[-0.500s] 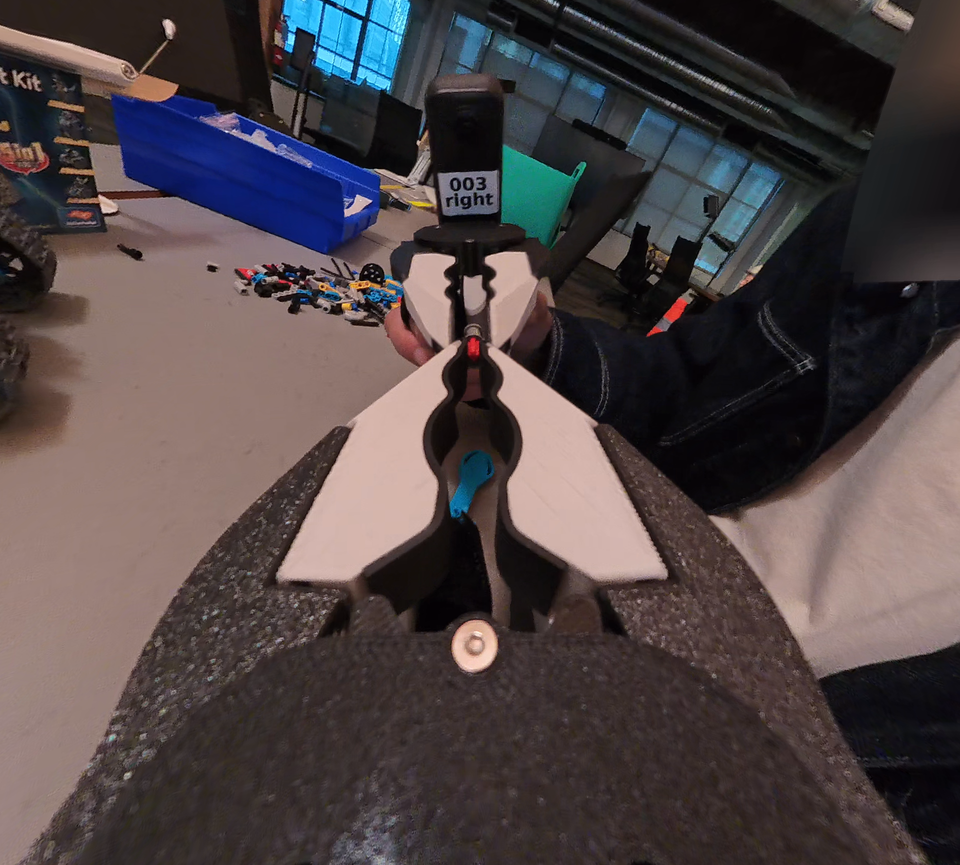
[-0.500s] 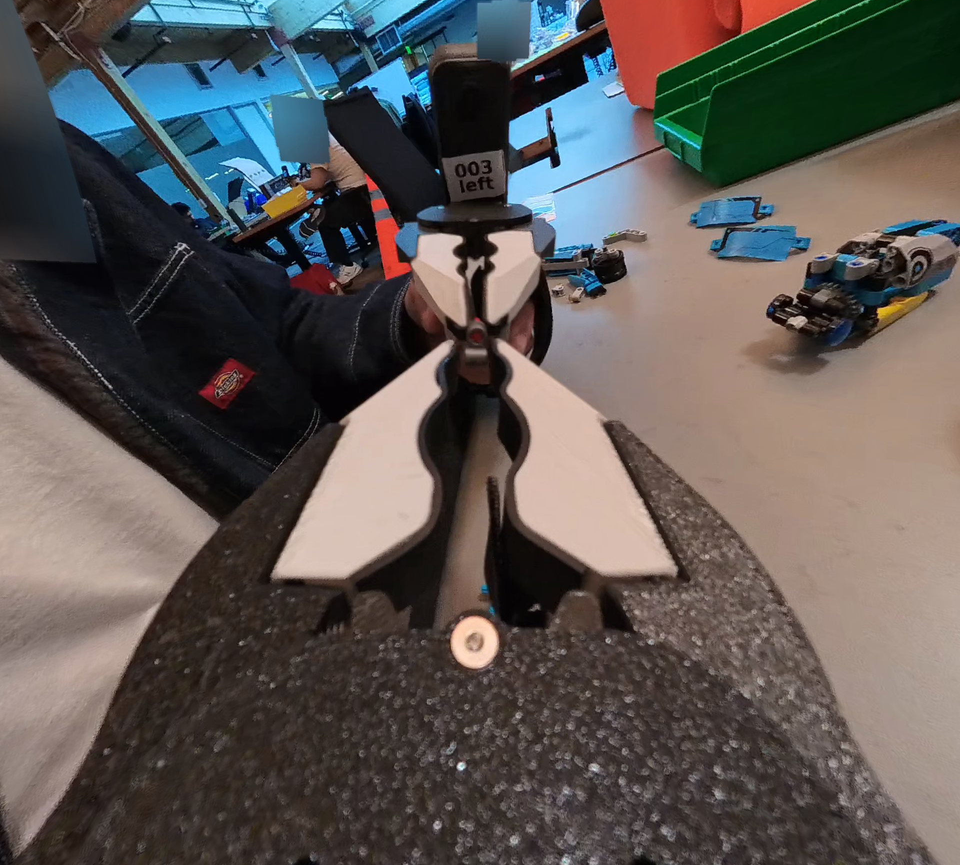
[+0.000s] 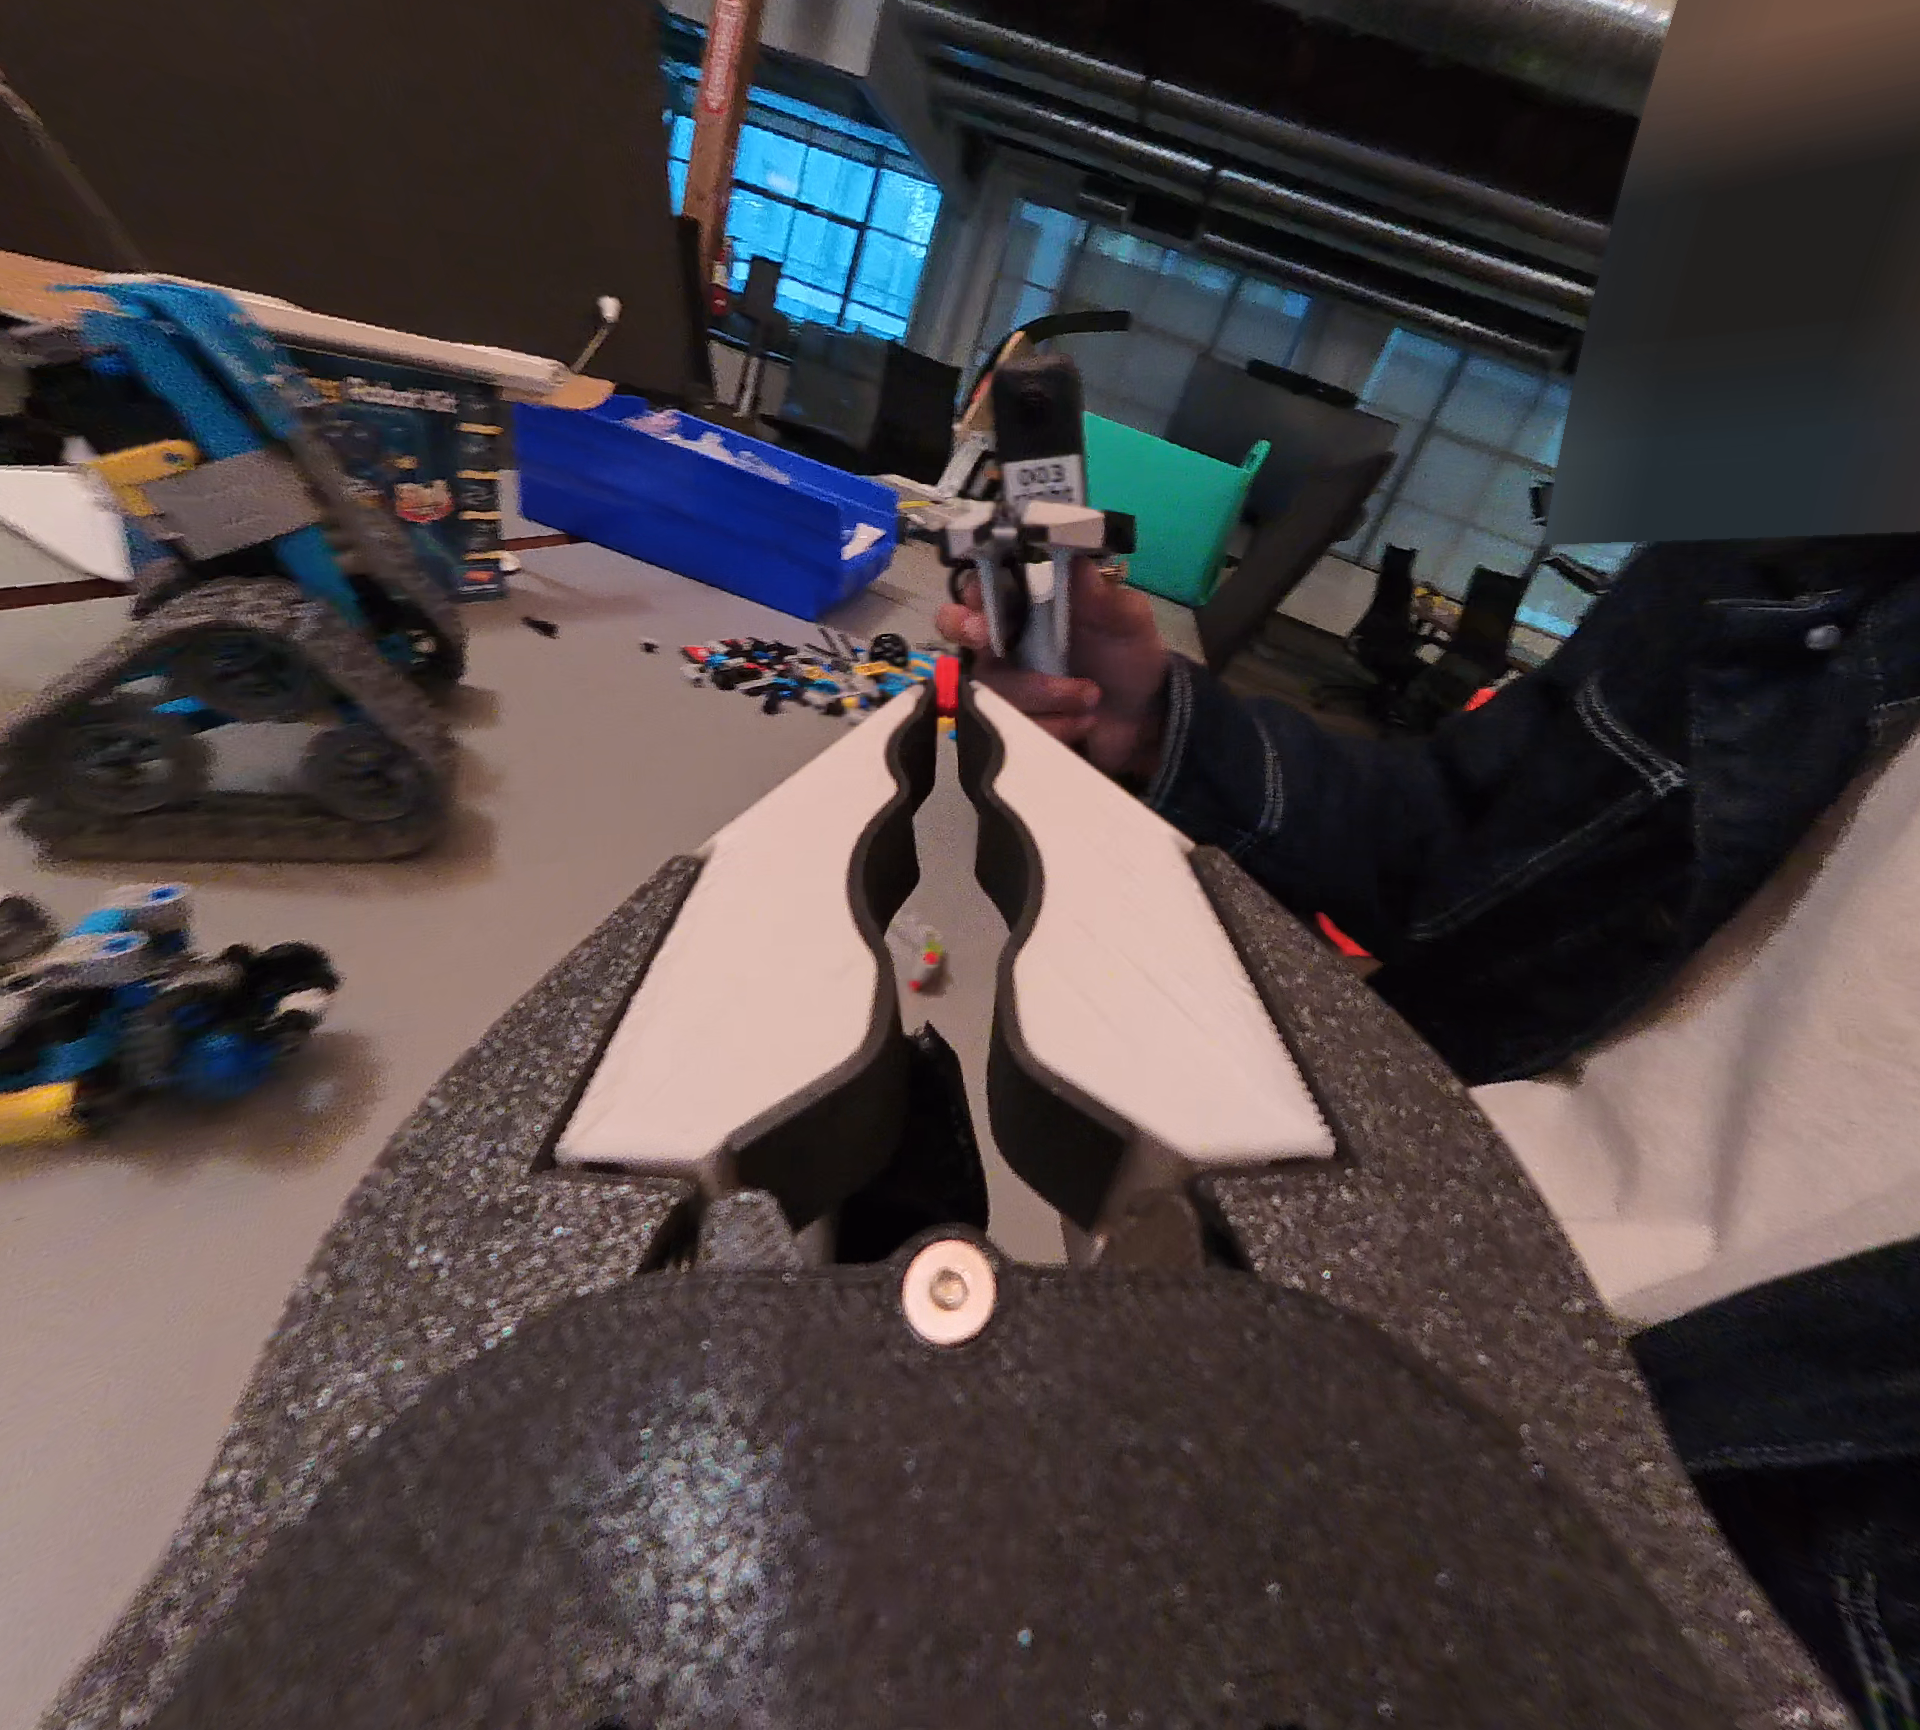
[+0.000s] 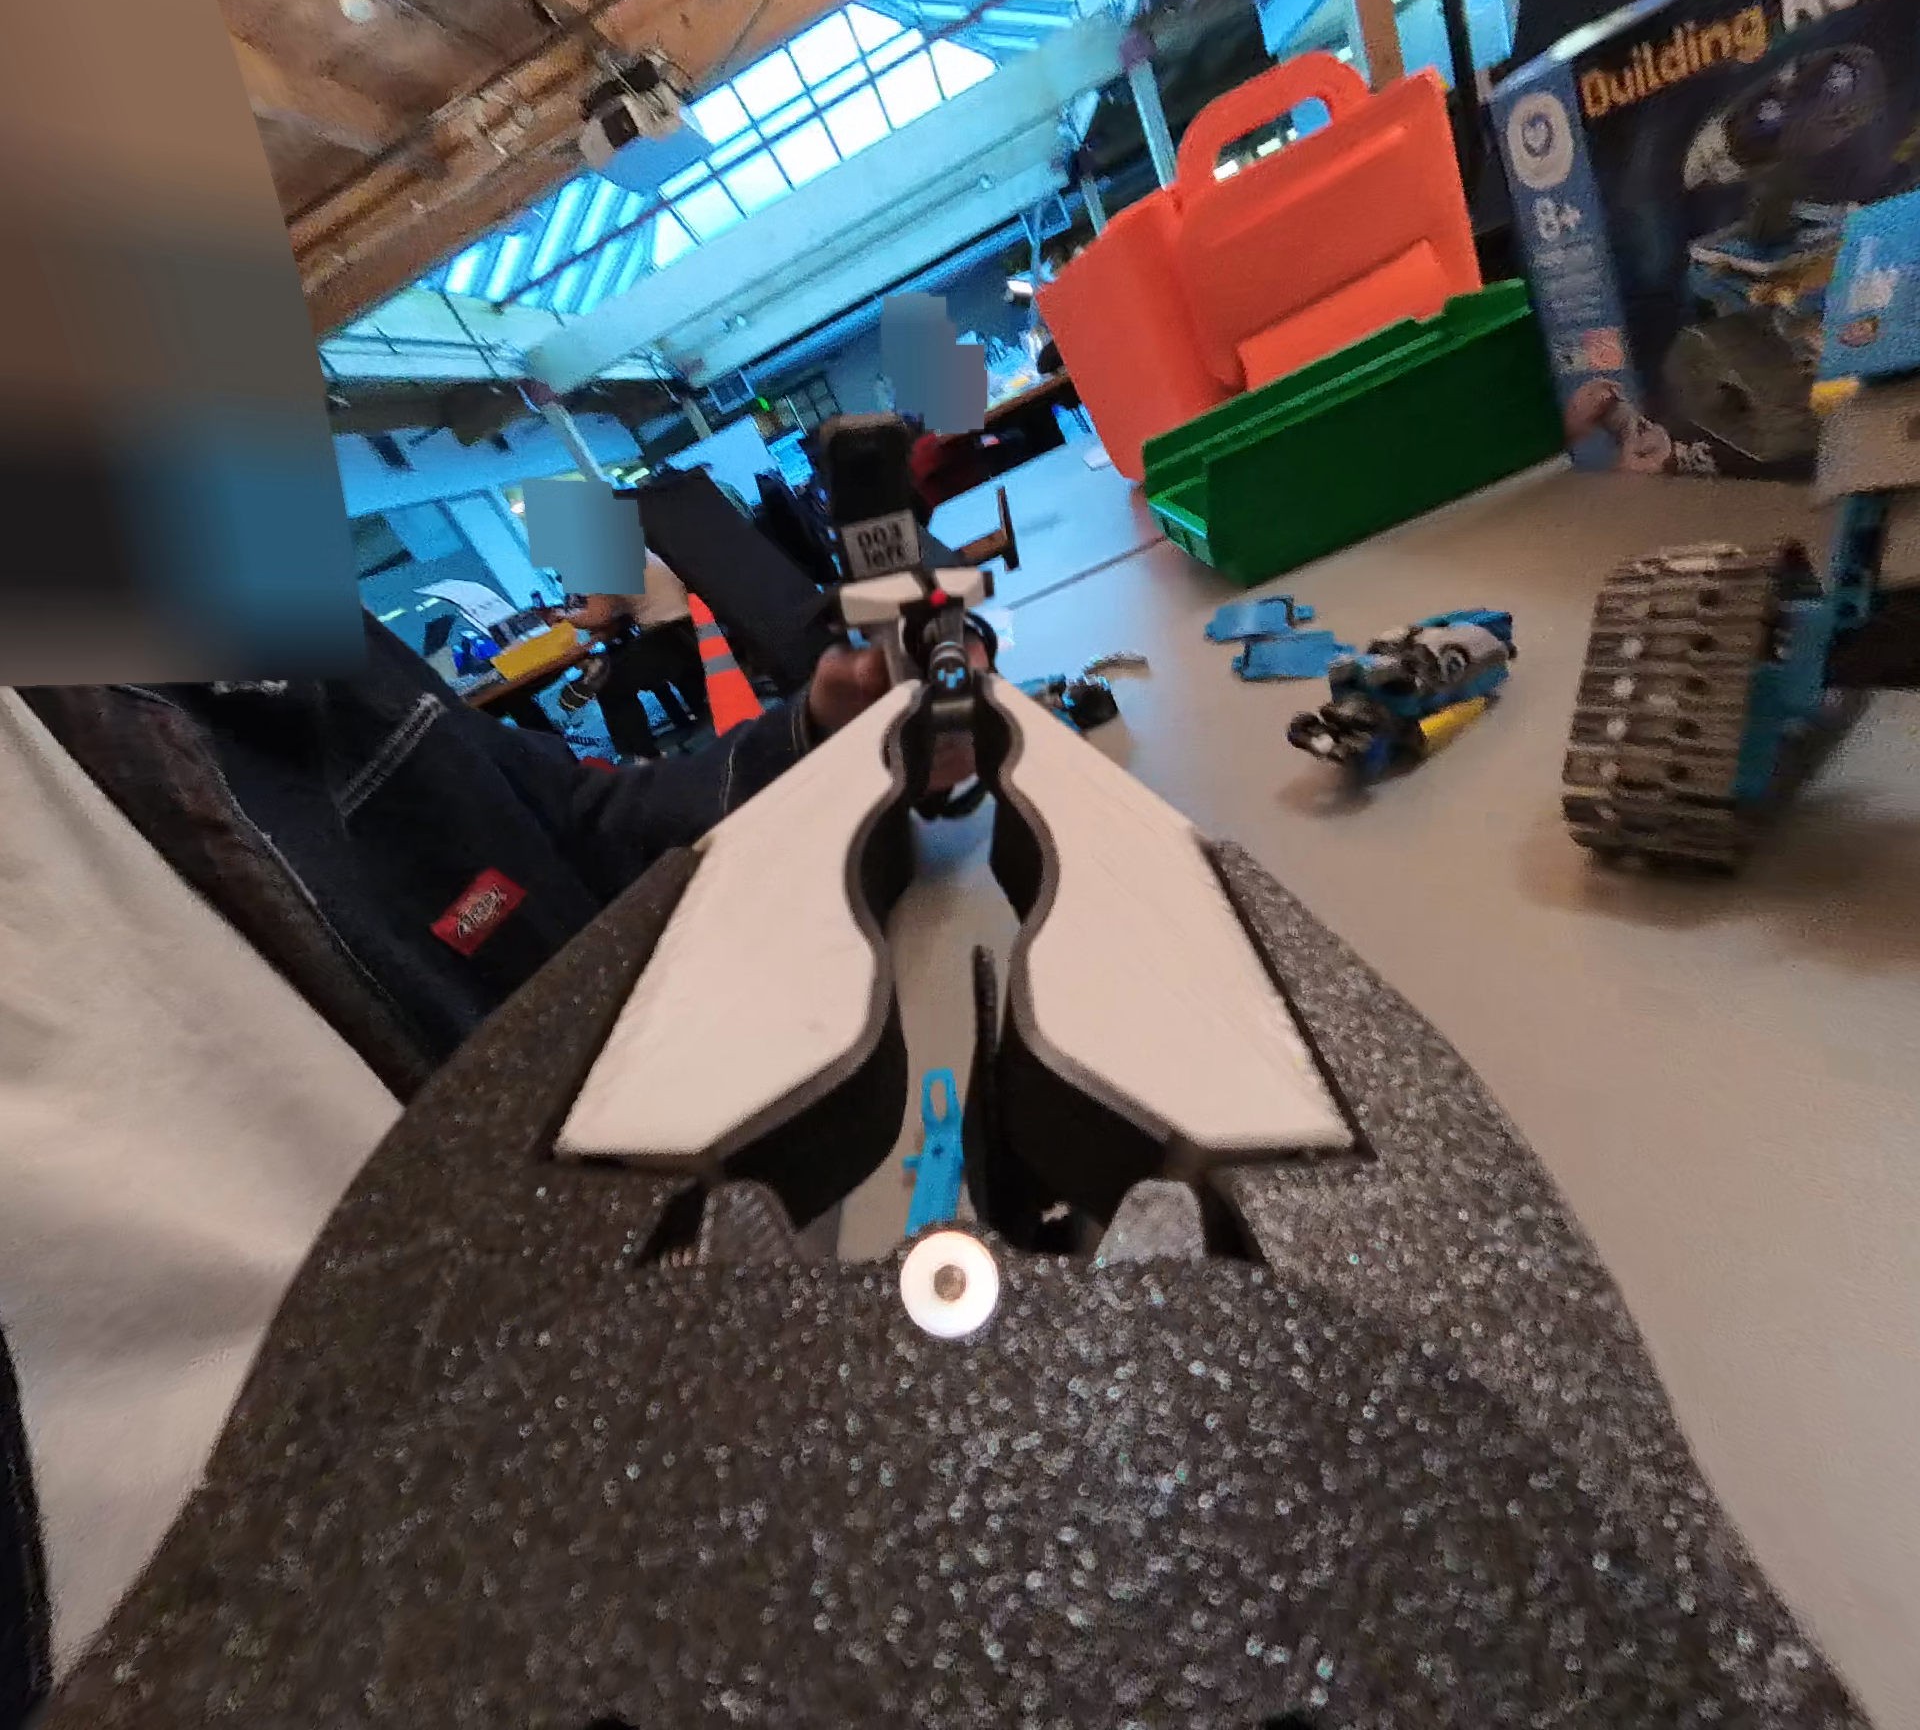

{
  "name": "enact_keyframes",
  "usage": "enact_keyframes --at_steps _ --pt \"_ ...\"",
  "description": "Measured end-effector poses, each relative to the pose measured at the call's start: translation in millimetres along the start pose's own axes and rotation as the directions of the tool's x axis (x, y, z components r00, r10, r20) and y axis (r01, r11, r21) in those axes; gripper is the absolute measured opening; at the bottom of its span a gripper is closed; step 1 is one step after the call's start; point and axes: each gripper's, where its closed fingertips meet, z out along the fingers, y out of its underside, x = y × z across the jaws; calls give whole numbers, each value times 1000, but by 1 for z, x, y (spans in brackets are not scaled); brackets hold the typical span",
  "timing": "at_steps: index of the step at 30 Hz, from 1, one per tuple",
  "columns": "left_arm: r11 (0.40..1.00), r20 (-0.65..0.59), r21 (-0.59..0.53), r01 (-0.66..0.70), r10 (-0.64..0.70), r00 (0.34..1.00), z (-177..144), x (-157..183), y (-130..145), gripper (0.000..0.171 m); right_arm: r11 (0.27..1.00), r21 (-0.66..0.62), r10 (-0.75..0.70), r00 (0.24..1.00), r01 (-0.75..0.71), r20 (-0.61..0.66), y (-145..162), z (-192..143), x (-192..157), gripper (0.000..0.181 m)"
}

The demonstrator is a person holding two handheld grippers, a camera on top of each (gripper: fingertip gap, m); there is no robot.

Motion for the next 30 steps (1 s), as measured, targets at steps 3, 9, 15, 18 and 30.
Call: enact_keyframes --at_steps 3,9,15,18,30 --pt "998 15 -65 6 -5 1000 9 -3 13 2 996 -79 35 996 -41 -78 13 -7 15 6" --pt "951 220 -300 -73 143 965 27 -30 54 3 780 -609 -520 395 -143 -758 39 -190 133 6" --pt "829 169 -559 -7 122 978 109 -41 86 3 866 -438 -378 257 -240 -889 50 -272 127 19" --pt "781 60 -624 -5 54 997 174 -33 102 3 888 -416 -373 224 -195 -901 37 -286 116 25" --pt "675 -88 -725 -136 105 991 338 -70 163 17 983 -55 -116 356 176 -927 25 -235 26 16"
